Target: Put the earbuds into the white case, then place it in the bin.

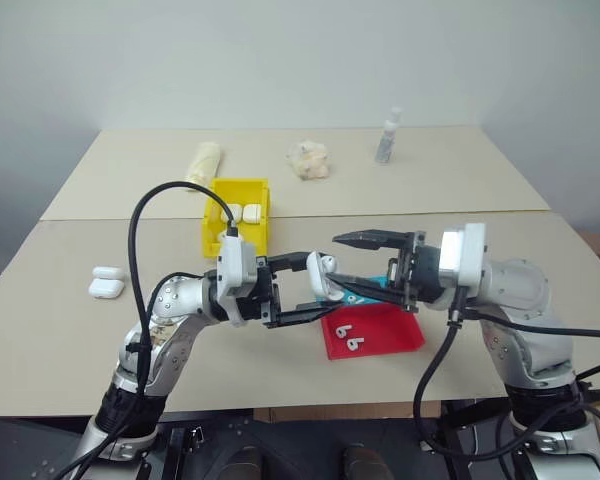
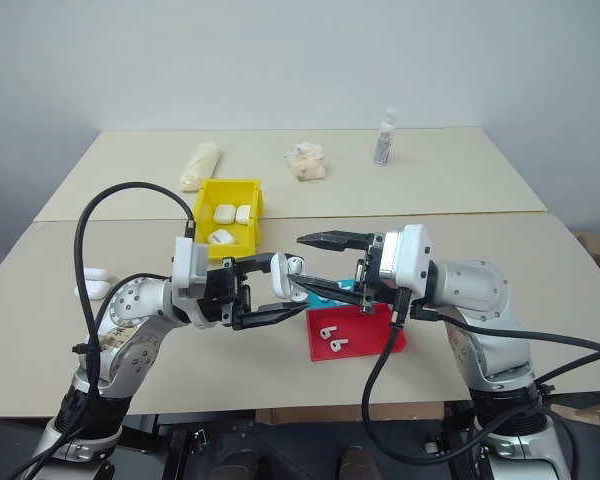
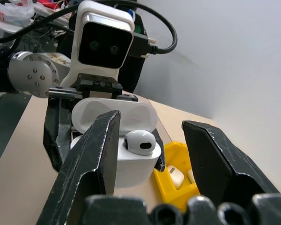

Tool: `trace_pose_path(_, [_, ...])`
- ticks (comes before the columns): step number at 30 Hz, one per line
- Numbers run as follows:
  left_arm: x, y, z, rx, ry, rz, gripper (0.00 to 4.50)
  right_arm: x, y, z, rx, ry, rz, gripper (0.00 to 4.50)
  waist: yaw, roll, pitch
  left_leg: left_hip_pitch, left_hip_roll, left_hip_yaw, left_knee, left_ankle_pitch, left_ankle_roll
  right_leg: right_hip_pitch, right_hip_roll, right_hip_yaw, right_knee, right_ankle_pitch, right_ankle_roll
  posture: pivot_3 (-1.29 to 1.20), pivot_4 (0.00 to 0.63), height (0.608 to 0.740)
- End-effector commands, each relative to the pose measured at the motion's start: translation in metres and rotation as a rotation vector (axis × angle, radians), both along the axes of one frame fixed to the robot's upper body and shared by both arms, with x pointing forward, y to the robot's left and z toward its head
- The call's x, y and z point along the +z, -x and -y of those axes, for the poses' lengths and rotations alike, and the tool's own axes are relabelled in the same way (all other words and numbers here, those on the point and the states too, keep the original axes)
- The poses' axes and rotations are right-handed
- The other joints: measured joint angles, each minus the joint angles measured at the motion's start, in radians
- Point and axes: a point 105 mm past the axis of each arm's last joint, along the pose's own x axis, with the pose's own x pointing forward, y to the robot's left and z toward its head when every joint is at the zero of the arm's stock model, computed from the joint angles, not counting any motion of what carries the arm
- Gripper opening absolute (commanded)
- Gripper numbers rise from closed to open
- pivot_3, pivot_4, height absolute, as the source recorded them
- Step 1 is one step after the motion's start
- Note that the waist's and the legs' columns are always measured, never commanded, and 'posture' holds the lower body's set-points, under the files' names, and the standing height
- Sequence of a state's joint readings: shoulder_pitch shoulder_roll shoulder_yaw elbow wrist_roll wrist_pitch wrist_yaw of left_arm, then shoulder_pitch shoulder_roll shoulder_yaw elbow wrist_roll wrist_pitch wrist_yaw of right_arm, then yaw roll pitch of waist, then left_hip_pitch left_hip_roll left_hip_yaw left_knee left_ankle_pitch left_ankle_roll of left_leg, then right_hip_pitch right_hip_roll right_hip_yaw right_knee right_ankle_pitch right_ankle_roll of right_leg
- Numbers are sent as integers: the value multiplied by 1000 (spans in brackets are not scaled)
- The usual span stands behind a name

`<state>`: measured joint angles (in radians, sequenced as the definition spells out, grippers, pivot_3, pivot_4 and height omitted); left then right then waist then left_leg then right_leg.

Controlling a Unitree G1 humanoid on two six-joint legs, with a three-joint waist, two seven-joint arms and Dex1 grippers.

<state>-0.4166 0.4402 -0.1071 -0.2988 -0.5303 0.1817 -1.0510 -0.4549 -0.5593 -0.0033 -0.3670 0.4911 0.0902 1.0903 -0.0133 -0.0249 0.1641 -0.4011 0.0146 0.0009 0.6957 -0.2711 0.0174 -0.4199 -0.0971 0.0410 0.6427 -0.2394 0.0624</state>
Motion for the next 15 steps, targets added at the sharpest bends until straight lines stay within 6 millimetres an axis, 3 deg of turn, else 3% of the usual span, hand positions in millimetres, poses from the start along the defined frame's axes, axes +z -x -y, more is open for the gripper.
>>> trace_pose_path(1, [-9,-6,-18,73,-74,51,2778,17,9,11,15,44,25,2674,0,0,0,0,0,0,0,0,0,0,0,0,0,0,0,0,150,740])
trace_pose_path(4, [-21,-11,-38,144,-160,40,2778,22,-1,22,-36,203,-25,2674,-5,0,0,1,0,1,0,0,0,-1,0,1,-1,0,0,0,150,740])
trace_pose_path(9, [-41,-12,-70,230,-281,24,2778,20,-38,33,-183,538,-79,2674,-8,1,0,2,1,2,-1,0,0,-1,1,1,-2,-1,-2,0,150,740])
trace_pose_path(15, [-54,-9,-78,271,-310,7,2778,5,-78,20,-216,825,-146,2674,-8,1,0,-1,1,4,-1,0,0,-3,0,1,-2,-1,-2,0,150,740])
